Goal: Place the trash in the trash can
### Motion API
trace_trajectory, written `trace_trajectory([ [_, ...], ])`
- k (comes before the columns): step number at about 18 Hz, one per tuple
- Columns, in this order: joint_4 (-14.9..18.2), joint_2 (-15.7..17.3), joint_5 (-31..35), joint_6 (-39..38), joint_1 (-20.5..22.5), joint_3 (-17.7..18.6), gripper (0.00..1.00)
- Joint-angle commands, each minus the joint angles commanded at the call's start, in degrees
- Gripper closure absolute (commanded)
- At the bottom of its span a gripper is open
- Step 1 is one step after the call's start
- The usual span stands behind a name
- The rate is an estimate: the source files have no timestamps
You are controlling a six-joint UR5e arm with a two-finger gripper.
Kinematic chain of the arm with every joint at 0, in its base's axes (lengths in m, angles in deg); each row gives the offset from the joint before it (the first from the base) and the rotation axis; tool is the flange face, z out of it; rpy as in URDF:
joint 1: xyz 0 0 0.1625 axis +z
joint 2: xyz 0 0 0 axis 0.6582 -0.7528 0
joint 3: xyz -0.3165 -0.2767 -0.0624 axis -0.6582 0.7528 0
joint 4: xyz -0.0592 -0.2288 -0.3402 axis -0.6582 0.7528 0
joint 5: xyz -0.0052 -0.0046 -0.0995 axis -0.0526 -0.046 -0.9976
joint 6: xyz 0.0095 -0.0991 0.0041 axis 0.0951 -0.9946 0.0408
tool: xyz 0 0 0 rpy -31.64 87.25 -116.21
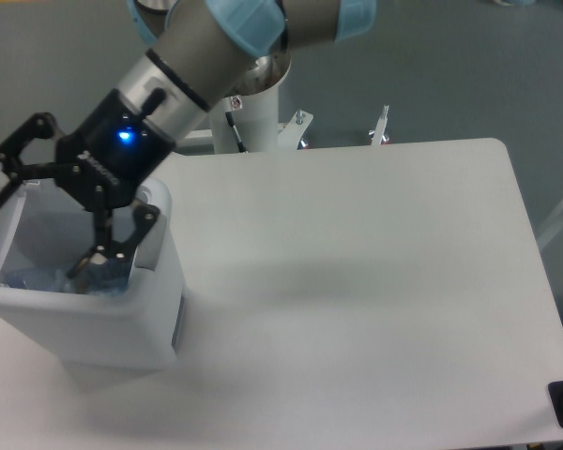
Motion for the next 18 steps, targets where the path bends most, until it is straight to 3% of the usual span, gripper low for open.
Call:
trace_trajectory([
  [4,0.2,0.2,2.4,4.3,4.9,0.3,0.00],
  [10,0.4,0.2,19.3,18.7,8.7,1.8,0.00],
  [13,0.4,1.4,27.7,26.3,9.2,5.3,0.00],
  [18,2.2,6.1,39.8,41.3,10.6,14.1,0.00],
])
